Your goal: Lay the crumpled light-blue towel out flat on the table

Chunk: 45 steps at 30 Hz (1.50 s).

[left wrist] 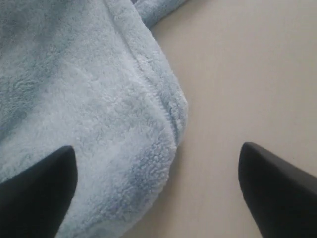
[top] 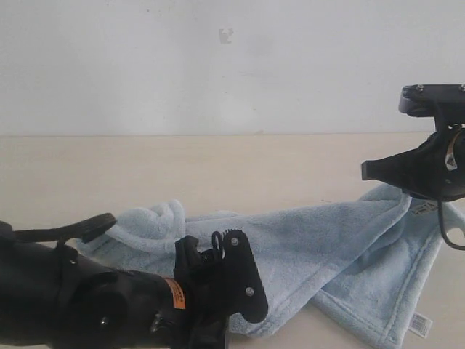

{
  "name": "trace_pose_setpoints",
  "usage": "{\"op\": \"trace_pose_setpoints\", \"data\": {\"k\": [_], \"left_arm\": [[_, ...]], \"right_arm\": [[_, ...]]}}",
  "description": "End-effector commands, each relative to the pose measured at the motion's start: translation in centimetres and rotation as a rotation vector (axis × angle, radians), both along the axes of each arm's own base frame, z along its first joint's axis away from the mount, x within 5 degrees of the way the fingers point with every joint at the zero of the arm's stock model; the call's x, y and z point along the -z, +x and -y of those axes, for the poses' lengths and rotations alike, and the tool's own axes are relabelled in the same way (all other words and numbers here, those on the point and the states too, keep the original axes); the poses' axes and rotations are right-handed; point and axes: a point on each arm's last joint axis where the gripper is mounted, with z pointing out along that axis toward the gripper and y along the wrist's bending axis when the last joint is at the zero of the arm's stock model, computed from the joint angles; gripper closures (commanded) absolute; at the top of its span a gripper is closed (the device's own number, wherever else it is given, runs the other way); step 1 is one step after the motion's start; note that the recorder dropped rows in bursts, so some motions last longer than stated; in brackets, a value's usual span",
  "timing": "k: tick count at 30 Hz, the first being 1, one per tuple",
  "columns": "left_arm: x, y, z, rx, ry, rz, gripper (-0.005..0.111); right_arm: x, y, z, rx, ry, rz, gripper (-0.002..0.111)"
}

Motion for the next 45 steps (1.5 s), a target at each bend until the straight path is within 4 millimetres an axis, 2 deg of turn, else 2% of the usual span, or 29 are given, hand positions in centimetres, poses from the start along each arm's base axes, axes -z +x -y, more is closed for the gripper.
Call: {"op": "trace_pose_setpoints", "data": {"k": [1,4,8,11,14,18,19,23,25,29,31,33,37,40,42,45], "left_arm": [[0.0,0.9,1.3,-0.045,-0.036,-0.025,0.026],[0.7,1.1,1.6,-0.041,-0.009,-0.066,0.032],[1.9,1.6,1.6,-0.043,0.045,-0.14,0.053],[2.5,1.9,1.5,-0.049,0.066,-0.17,0.063],[2.4,1.9,1.5,-0.057,0.063,-0.175,0.074],[1.7,1.9,1.5,-0.075,0.041,-0.181,0.1],[1.5,1.9,1.5,-0.069,0.04,-0.175,0.103],[0.2,1.9,1.3,-0.038,0.034,-0.14,0.103],[-1.0,1.9,1.0,-0.006,0.042,-0.121,0.103],[-5.6,2.3,0.0,0.032,0.052,-0.099,0.103],[-8.1,2.0,-1.1,0.086,0.125,-0.093,0.103],[-9.6,1.3,-2.5,0.133,0.213,-0.093,0.103],[-11.4,0.5,-4.5,0.208,0.294,-0.088,0.103],[-12.2,-0.1,-4.4,0.198,0.172,-0.164,0.103],[-13.2,-0.8,-3.9,0.276,0.068,-0.236,0.103],[-14.5,-1.6,-3.9,0.374,0.039,-0.328,0.103]], "right_arm": [[-0.1,0.1,0.1,0.025,0.036,0.006,0.108],[-0.1,0.1,0.1,0.03,0.046,0.005,0.108],[-0.1,0.0,0.1,0.032,0.049,0.004,0.108],[-0.1,0.0,0.0,0.034,0.052,0.004,0.108],[-0.1,0.0,0.0,0.038,0.062,0.005,0.108],[-0.2,0.2,-0.2,0.041,0.096,0.02,0.108],[-0.3,0.2,-0.2,0.041,0.102,0.022,0.108],[-0.3,0.2,-0.3,0.039,0.105,0.027,0.108],[-0.3,0.2,-0.3,0.037,0.11,0.032,0.108],[-0.3,0.3,-0.3,0.035,0.112,0.036,0.108],[-0.4,0.3,-0.3,0.013,0.087,0.038,0.108],[-0.4,0.3,-0.2,-0.029,0.033,0.048,0.108],[-0.4,0.3,-0.2,-0.031,0.025,0.046,0.108],[-0.4,0.3,-0.2,-0.033,0.023,0.047,0.108],[-0.4,0.3,-0.2,-0.033,0.023,0.047,0.108],[-0.4,0.3,-0.2,-0.034,0.022,0.047,0.108]]}}
